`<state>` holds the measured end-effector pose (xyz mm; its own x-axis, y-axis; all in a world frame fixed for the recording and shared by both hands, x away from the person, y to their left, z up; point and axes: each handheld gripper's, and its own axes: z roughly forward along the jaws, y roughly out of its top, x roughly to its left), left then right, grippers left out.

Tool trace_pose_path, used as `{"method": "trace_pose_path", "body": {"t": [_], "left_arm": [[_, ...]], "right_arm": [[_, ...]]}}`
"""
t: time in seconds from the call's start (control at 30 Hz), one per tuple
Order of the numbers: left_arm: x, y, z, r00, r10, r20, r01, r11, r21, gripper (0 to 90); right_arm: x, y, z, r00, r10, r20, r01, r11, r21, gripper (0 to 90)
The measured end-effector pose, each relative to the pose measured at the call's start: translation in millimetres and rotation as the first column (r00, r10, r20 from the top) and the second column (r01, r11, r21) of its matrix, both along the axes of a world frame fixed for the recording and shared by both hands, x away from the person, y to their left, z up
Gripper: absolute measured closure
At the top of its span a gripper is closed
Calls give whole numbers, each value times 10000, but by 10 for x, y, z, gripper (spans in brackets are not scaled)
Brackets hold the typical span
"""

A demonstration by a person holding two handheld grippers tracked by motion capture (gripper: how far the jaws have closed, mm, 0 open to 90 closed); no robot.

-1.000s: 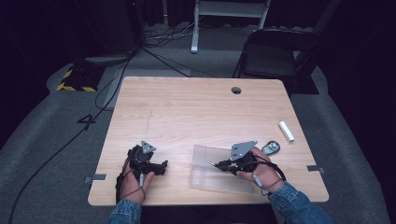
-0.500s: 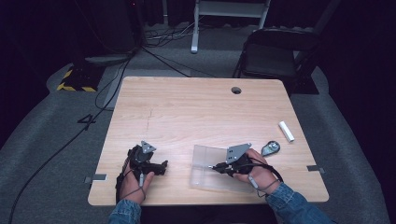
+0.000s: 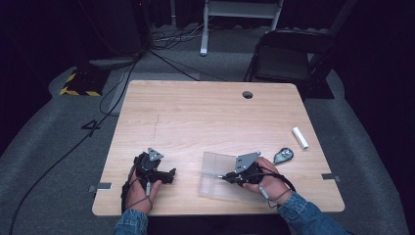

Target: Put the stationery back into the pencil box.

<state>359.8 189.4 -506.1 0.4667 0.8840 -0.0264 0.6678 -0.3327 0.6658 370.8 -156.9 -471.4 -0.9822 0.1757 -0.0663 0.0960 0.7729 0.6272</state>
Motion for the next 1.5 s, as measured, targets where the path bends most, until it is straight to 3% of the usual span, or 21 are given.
{"method": "trace_pose_path", "body": {"t": [0.1,0.2,0.43,0.7,0.93,1.1,1.2,1.23,1.5], "left_arm": [[0,0,0,10000,-3,-1,3,10000,-1,1],[0,0,0,10000,-5,-1,5,10000,3,1],[0,0,0,10000,-1,-1,1,10000,-1,1],[0,0,0,10000,-1,0,1,10000,-3,1],[0,1,0,10000,-4,-1,4,10000,4,1],[8,1,-1,10000,25,1,-25,10000,-6,1],[17,3,0,10000,28,5,-28,10000,-1,1],[21,2,0,10000,51,-2,-51,10000,-2,1],[58,3,1,9999,155,5,-155,9999,20,1]], "right_arm": [[3,5,-8,9999,-98,-71,98,9999,76,756],[-8,10,0,9999,-49,149,49,10000,5,752],[-20,-2,44,9998,-93,193,89,9998,192,740],[-5,-96,191,9979,-612,211,590,9937,949,693],[28,-221,344,9911,-1311,231,1259,9795,1576,654],[69,-380,489,9797,-1977,339,1870,9613,2025,642],[79,-434,530,9752,-2176,405,2043,9554,2134,642],[85,-486,568,9715,-2339,392,2193,9487,2277,642],[132,-675,646,9537,-2993,310,2836,9286,2394,624]]}}
